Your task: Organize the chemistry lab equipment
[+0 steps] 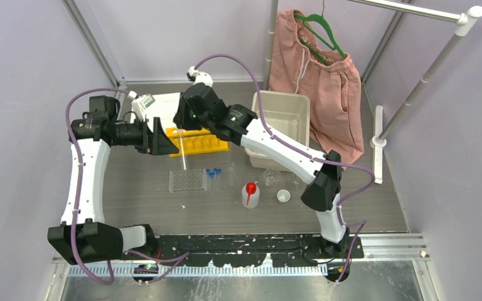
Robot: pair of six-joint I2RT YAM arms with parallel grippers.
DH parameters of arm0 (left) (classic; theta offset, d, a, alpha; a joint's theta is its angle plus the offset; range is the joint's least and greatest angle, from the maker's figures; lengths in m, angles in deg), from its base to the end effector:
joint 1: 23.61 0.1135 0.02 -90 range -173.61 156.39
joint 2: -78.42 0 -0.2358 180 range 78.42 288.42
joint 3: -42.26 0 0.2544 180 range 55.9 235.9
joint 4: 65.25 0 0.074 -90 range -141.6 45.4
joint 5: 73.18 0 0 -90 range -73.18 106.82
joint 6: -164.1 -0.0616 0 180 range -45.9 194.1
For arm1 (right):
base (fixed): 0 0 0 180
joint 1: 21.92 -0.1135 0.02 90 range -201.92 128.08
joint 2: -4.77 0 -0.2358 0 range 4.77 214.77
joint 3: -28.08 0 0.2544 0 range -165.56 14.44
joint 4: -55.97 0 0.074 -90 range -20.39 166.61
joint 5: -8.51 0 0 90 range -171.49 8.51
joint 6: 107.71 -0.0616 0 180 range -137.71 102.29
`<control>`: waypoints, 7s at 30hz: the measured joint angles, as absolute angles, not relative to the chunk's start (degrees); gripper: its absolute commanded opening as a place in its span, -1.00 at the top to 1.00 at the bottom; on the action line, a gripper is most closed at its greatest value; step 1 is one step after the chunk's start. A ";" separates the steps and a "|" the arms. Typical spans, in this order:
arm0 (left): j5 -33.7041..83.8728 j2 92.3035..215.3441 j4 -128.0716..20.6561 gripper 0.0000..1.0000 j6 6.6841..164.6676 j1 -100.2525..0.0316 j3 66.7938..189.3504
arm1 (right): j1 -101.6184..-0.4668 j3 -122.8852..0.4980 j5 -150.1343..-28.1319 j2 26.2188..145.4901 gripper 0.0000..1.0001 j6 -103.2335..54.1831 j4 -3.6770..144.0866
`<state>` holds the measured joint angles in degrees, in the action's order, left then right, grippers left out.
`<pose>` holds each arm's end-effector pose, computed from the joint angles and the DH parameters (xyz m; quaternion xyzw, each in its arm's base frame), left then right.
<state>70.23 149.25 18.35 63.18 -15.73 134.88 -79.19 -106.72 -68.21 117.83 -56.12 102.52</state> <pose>0.2357 -0.0173 0.3331 0.1324 0.8632 -0.3945 0.2858 0.2662 0.3879 0.3685 -0.0757 0.8357 0.3313 0.4314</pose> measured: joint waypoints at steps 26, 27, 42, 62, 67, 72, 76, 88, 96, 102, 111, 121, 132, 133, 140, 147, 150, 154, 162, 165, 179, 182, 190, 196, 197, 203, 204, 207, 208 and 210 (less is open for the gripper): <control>69.55 151.08 15.99 1.00 63.00 -18.90 131.95 | -80.09 -104.23 -71.51 118.27 -0.12 -61.04 95.61; 69.53 151.02 15.94 1.00 62.70 -19.12 131.95 | -79.78 -104.28 -71.54 118.27 -0.13 -61.11 96.37; 68.24 149.46 16.21 1.00 54.50 -19.88 131.93 | -76.63 -112.25 -87.64 120.12 0.20 -58.03 108.61; 64.96 148.87 15.20 -0.99 54.06 -20.12 130.69 | -76.09 -121.11 -90.57 126.77 0.99 -53.48 115.37; 58.91 149.09 12.84 -0.99 58.41 -20.10 130.14 | -75.08 -116.38 -78.03 124.91 0.99 -46.49 111.19; 55.80 152.61 12.08 -0.95 61.21 -18.35 130.56 | -74.54 -99.53 -66.62 118.51 0.99 -36.89 95.83; 55.76 157.16 11.97 -0.91 62.85 -14.09 131.39 | -74.60 -87.95 -62.18 114.55 0.99 -29.17 80.29; 54.45 160.81 11.60 -0.81 64.73 -10.35 132.72 | -74.67 -79.62 -60.98 115.12 0.99 -17.72 55.06; 53.88 160.81 11.53 -0.79 64.75 -10.35 132.70 | -74.69 -77.98 -61.26 117.04 0.99 -16.04 52.16; 53.88 160.81 11.20 -0.78 64.75 -10.35 132.68 | -74.69 -76.98 -62.07 117.92 0.99 -16.06 52.03; 53.88 160.79 11.22 -0.77 64.73 -10.35 132.59 | -74.69 -75.84 -62.38 119.34 0.99 -16.06 52.11; 53.88 160.55 11.22 -0.76 64.64 -10.35 132.46 | -74.67 -75.53 -62.55 120.56 0.99 -16.02 52.13; 53.88 160.37 11.20 -0.76 64.51 -10.35 131.98 | -74.67 -75.53 -63.19 123.25 0.99 -15.91 53.25; 53.88 160.37 11.20 -0.75 64.51 -10.35 131.95 | -74.67 -75.53 -63.23 123.56 0.99 -15.93 53.51; 53.88 160.37 11.18 -0.75 64.53 -10.35 131.93 | -74.67 -75.23 -63.67 124.54 0.99 -16.06 55.06; 53.71 160.24 11.11 -0.75 64.49 -10.35 131.80 | -74.60 -74.68 -63.67 124.93 0.98 -16.32 54.76; 53.44 160.24 11.11 -0.74 64.45 -10.35 131.78 | -74.23 -73.65 -63.82 125.04 0.81 -17.18 54.21; 53.25 160.24 11.14 -0.75 64.45 -10.35 131.71 | -73.75 -72.50 -64.28 125.04 0.54 -18.71 52.77; 52.83 160.24 11.14 -0.75 64.34 -10.35 131.71 | -73.42 -71.47 -64.61 125.04 -0.19 -20.61 51.92; 52.81 160.24 11.18 -0.74 64.03 -10.35 131.71 | -73.42 -71.29 -64.37 124.89 -0.40 -21.35 53.47; 52.81 157.88 11.77 -0.75 63.13 -10.35 131.71 | -75.17 -72.54 -57.00 108.19 0.31 -37.90 75.22; 52.81 157.38 12.10 -0.75 63.11 -10.35 131.71 | -75.98 -75.47 -56.00 107.75 0.41 -44.10 82.80; 52.81 156.70 12.51 -0.75 63.09 -10.35 131.71 | -77.49 -74.48 -55.41 110.55 0.31 -55.38 100.00; 52.81 156.33 12.58 -0.75 63.11 -10.35 131.74 | -77.66 -72.15 -56.37 114.75 0.30 -58.81 105.66; 52.81 156.33 12.58 -0.75 63.09 -10.35 131.74 | -77.68 -72.17 -56.63 115.56 0.30 -59.14 106.23; 52.83 156.26 12.97 -0.75 63.09 -10.35 131.74 | -77.68 -72.10 -58.14 117.81 0.27 -60.80 108.66; 52.83 156.26 12.97 -0.75 63.11 -10.35 131.76 | -77.68 -72.10 -58.31 117.81 0.27 -61.04 108.68; 52.83 156.26 13.06 -0.75 63.13 -10.35 131.98 | -77.68 -72.10 -58.92 117.94 0.27 -61.48 108.66; 52.83 156.26 13.10 -0.75 63.11 -10.35 132.13 | -77.68 -72.10 -59.17 118.07 0.27 -61.57 108.63; 52.85 156.26 13.19 -0.75 63.11 -10.35 132.54 | -77.68 -72.10 -59.76 118.68 0.27 -61.70 108.61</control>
<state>52.85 156.26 13.19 63.11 -10.35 132.54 -77.68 -72.10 -59.76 118.68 -61.70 108.61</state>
